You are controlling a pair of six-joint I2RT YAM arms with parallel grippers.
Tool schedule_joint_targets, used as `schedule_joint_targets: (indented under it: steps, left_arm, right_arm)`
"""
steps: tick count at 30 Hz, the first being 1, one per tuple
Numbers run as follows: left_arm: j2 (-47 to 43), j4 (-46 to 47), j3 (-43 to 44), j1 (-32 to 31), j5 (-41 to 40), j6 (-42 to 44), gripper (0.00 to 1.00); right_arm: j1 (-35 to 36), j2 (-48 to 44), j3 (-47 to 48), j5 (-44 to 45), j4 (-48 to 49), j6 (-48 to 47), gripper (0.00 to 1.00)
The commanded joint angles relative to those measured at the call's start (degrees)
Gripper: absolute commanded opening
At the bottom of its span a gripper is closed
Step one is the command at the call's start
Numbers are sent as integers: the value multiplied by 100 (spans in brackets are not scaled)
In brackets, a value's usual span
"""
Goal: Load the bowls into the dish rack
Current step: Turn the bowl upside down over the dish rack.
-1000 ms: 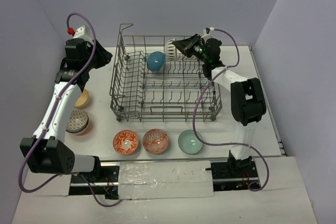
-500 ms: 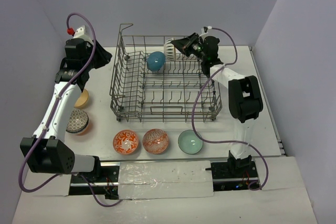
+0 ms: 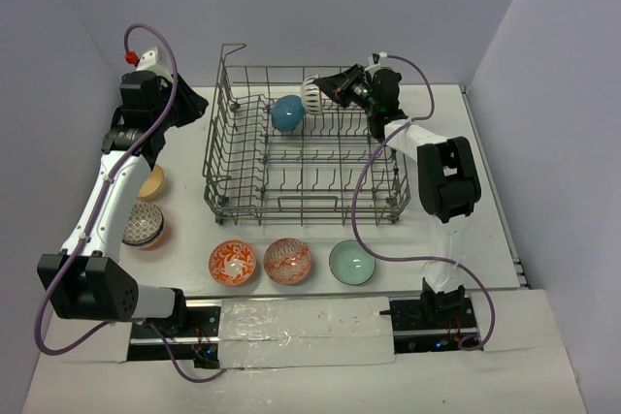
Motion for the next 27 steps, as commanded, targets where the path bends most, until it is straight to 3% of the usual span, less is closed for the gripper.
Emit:
schedule_joint_targets:
  steps: [1, 27]
  left_arm:
    - [36, 239, -38, 25, 126, -106, 33]
    - [45, 248, -46, 25, 196, -115, 32]
  right_arm:
    - [50, -112, 228, -9, 479, 56, 0]
    - [50, -173, -290, 97, 690, 65, 0]
